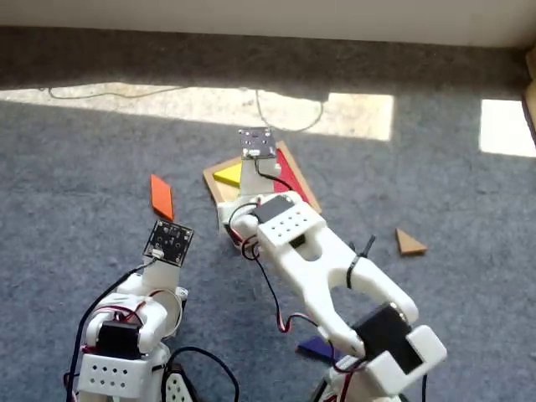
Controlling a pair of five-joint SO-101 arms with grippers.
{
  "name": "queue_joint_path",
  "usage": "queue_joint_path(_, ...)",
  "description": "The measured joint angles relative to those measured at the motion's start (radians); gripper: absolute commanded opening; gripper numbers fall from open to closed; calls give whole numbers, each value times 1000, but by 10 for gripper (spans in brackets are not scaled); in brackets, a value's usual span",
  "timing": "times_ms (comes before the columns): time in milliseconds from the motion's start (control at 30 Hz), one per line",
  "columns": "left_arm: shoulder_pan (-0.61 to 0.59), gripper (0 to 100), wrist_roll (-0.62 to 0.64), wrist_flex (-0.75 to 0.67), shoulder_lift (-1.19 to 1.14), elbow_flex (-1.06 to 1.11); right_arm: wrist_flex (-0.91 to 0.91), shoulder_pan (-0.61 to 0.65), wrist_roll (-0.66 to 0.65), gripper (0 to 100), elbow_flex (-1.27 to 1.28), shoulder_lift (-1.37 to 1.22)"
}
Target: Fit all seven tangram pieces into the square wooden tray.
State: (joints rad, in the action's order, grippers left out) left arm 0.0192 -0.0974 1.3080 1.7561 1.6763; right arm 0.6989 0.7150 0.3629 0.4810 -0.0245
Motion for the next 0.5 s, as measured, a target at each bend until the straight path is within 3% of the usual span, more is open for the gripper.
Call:
queue_joint_path(233,0,6,0,0,0,0,0,-23,-169,80,-183,-149)
queue_joint_path(500,0,6,0,0,0,0,-6,-29,-233,84,-252,-176)
